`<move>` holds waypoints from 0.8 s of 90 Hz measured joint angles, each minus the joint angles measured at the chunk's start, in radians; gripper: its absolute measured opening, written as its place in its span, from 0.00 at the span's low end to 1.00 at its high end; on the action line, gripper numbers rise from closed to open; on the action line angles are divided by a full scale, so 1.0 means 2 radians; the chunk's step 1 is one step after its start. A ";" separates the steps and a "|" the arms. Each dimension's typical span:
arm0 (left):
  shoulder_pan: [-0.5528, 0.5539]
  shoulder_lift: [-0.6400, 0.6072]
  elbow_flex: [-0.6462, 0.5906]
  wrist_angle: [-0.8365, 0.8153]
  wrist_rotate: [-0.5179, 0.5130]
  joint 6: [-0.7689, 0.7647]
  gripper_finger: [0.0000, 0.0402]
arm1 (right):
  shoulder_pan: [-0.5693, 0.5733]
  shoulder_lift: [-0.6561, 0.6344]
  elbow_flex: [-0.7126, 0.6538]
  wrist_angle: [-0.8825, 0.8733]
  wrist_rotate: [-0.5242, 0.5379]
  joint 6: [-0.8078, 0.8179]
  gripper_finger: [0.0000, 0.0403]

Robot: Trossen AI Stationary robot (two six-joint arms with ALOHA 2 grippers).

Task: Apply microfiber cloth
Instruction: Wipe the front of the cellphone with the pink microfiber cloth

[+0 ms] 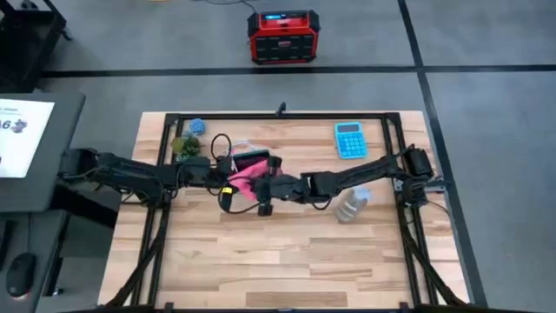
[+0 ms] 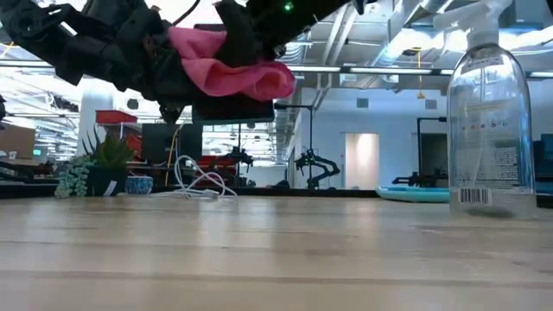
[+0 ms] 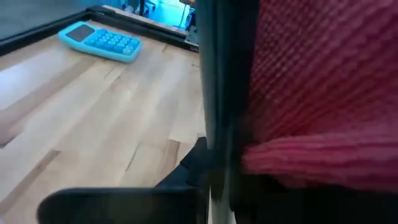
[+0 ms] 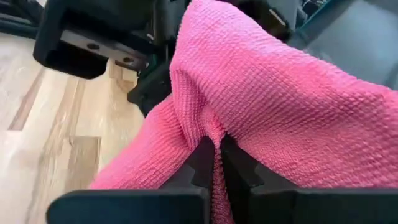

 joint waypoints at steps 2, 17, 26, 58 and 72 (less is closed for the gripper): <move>0.000 0.000 0.000 0.001 -0.001 0.000 0.03 | 0.000 0.001 -0.001 0.017 0.014 -0.009 0.00; 0.000 -0.001 0.002 -0.001 0.000 -0.003 0.03 | -0.002 0.000 0.000 0.155 0.080 -0.082 0.00; 0.000 -0.001 0.002 -0.003 0.003 -0.003 0.03 | -0.003 0.000 0.000 0.194 0.080 -0.104 0.00; 0.000 0.001 0.000 -0.015 0.000 -0.005 0.03 | -0.003 -0.001 0.001 0.055 0.041 -0.026 0.00; 0.000 0.001 0.000 -0.012 -0.001 -0.001 0.03 | 0.008 -0.001 0.001 -0.021 0.040 0.009 0.00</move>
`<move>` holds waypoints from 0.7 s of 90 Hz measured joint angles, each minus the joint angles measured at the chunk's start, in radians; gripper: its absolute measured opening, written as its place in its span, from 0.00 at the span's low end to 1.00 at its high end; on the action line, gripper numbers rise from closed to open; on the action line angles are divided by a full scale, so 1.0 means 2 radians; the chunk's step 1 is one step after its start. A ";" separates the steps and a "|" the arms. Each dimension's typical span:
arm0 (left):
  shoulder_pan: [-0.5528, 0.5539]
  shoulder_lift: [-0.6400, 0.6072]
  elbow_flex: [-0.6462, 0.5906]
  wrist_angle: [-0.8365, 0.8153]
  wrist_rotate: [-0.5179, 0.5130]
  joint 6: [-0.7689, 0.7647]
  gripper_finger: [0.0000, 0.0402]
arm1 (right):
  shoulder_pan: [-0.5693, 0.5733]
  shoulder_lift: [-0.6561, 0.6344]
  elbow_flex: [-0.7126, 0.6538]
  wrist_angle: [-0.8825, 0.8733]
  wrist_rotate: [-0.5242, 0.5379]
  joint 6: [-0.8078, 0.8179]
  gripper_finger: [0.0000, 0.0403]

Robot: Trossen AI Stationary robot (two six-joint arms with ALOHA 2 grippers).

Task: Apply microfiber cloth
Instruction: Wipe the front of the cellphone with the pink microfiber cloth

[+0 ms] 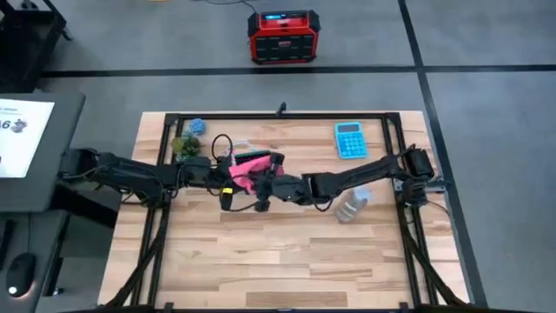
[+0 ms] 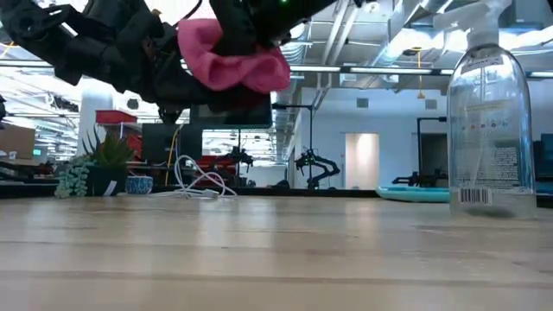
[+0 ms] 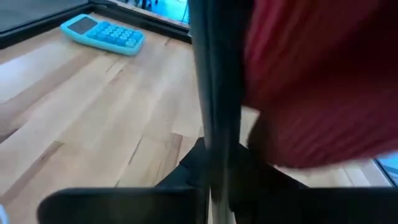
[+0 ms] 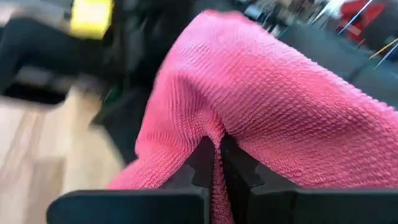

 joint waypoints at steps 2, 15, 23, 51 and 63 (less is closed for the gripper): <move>0.000 0.000 0.000 0.001 0.000 0.000 0.03 | 0.001 0.000 0.000 -0.003 0.000 0.000 0.00; 0.000 -0.001 0.000 0.012 0.000 0.001 0.03 | 0.001 0.002 -0.002 0.056 0.012 -0.035 0.00; 0.000 -0.001 0.002 0.017 0.000 -0.001 0.03 | 0.001 0.003 -0.002 0.145 0.072 -0.072 0.00; 0.000 0.001 -0.001 -0.005 0.004 -0.016 0.03 | -0.002 -0.001 0.000 0.066 0.086 0.008 0.00; 0.000 0.001 -0.001 -0.008 -0.001 -0.012 0.03 | 0.005 -0.001 0.000 -0.038 0.048 0.080 0.00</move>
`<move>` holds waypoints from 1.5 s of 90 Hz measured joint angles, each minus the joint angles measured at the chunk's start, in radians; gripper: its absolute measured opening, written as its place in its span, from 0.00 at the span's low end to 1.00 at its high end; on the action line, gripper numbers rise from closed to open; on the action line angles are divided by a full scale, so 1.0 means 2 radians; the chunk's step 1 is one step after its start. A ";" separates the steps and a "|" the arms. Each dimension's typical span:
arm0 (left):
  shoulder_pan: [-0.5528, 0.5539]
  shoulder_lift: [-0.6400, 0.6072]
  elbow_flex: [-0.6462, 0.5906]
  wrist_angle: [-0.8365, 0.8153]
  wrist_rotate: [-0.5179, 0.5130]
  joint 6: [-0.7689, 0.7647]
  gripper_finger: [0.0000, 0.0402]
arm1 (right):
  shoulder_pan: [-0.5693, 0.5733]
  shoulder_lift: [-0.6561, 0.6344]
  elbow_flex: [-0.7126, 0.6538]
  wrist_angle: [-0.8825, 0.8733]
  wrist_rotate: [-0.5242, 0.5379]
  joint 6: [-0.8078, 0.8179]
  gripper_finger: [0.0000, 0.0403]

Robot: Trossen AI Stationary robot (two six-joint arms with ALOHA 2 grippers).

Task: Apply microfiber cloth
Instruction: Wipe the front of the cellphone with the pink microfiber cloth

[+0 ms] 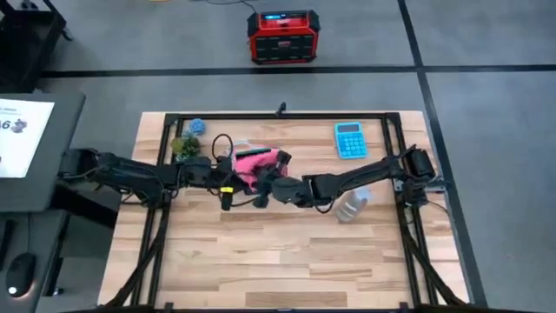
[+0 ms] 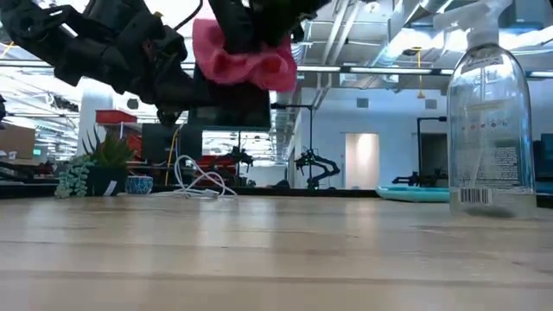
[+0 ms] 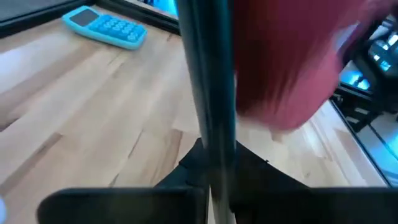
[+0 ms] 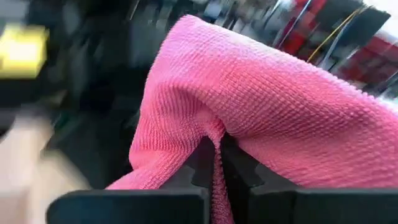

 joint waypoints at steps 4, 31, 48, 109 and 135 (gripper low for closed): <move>0.000 0.000 0.000 0.003 -0.001 0.004 0.03 | 0.003 0.000 0.000 -0.019 -0.018 0.004 0.00; 0.000 -0.003 0.003 0.030 -0.004 0.010 0.03 | 0.009 0.002 -0.002 0.087 0.039 -0.041 0.00; 0.000 -0.002 0.003 0.026 -0.005 0.003 0.03 | 0.012 -0.001 -0.002 0.145 0.123 -0.077 0.00; 0.000 -0.008 0.002 0.032 -0.002 0.023 0.03 | 0.019 0.002 -0.001 0.123 0.088 -0.109 0.00; 0.000 -0.008 0.002 0.025 0.002 0.026 0.03 | 0.037 -0.001 -0.001 0.203 0.220 -0.249 0.00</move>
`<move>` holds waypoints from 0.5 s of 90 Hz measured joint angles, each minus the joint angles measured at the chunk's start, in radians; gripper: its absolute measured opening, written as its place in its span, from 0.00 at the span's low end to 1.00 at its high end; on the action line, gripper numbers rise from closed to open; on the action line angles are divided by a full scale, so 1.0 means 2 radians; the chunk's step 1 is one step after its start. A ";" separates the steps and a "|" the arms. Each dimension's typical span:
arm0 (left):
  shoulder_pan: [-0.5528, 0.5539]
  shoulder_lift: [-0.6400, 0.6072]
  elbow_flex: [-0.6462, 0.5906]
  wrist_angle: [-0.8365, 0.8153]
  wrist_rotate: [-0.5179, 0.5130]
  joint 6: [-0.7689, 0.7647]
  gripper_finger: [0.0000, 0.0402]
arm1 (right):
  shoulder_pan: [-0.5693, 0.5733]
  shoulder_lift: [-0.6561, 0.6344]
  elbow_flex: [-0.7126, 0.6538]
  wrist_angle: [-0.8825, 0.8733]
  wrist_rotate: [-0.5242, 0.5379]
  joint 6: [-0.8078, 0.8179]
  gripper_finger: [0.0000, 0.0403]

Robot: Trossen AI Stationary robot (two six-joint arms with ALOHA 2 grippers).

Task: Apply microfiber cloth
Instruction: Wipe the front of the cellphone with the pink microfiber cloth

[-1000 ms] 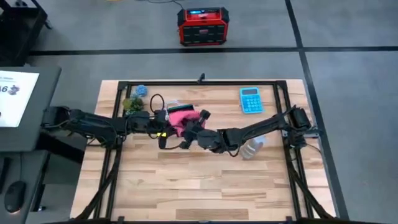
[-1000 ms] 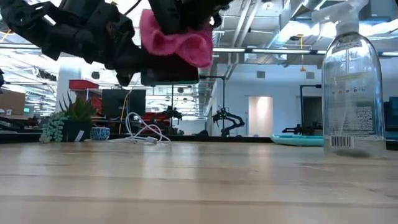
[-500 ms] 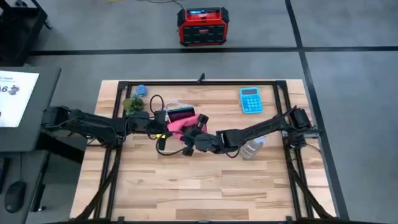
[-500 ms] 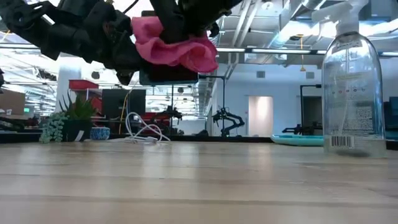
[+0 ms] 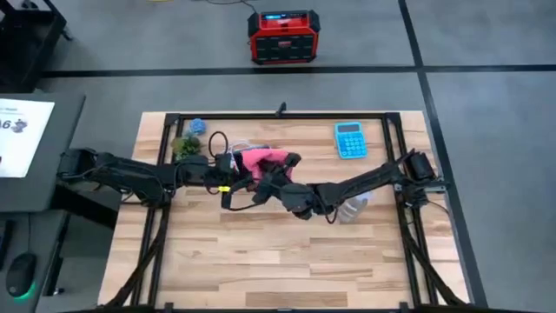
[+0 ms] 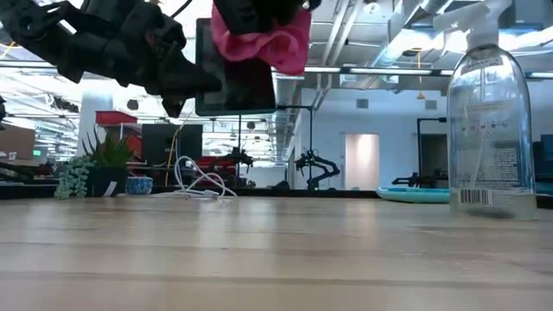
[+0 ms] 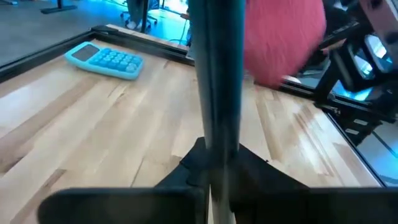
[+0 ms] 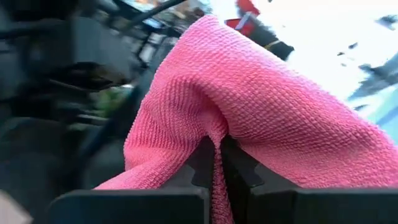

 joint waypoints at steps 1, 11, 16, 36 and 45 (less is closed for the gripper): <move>0.000 0.000 0.000 -0.001 0.001 0.000 0.03 | 0.001 0.000 0.000 -0.005 0.000 -0.001 0.00; -0.001 0.001 -0.001 -0.013 0.004 0.002 0.03 | 0.016 -0.001 0.000 -0.086 -0.012 0.044 0.00; -0.001 0.001 -0.001 -0.013 0.006 0.004 0.03 | 0.020 -0.001 0.000 -0.138 -0.045 0.100 0.00; -0.007 0.001 -0.001 -0.008 -0.001 0.004 0.03 | 0.018 0.002 0.000 -0.255 -0.143 0.260 0.00; -0.008 0.000 -0.001 -0.006 -0.002 0.011 0.03 | 0.011 0.003 0.000 -0.200 -0.144 0.224 0.00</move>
